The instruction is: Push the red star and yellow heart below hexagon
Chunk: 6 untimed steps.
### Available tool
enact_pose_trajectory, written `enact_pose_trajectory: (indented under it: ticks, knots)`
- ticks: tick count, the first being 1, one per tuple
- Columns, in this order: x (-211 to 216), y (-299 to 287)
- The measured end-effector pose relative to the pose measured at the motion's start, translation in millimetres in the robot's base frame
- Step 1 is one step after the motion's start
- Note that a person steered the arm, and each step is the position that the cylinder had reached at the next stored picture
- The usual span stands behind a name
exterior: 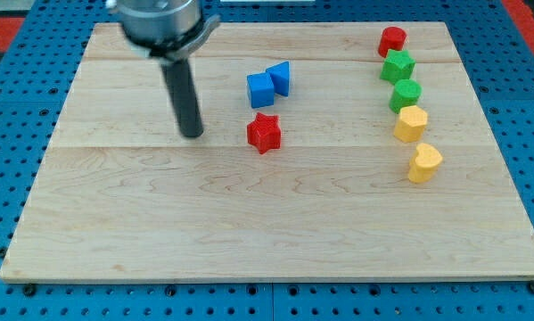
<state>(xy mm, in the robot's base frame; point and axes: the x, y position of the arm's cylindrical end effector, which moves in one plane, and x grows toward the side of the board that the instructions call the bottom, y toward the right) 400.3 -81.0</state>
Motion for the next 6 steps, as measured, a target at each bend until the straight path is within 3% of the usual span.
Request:
enact_pose_trajectory:
  ticks: [1,2,3,5,6]
  knots:
    - [21,91]
    - [77,162]
    - [101,215]
    - [120,126]
    - [155,175]
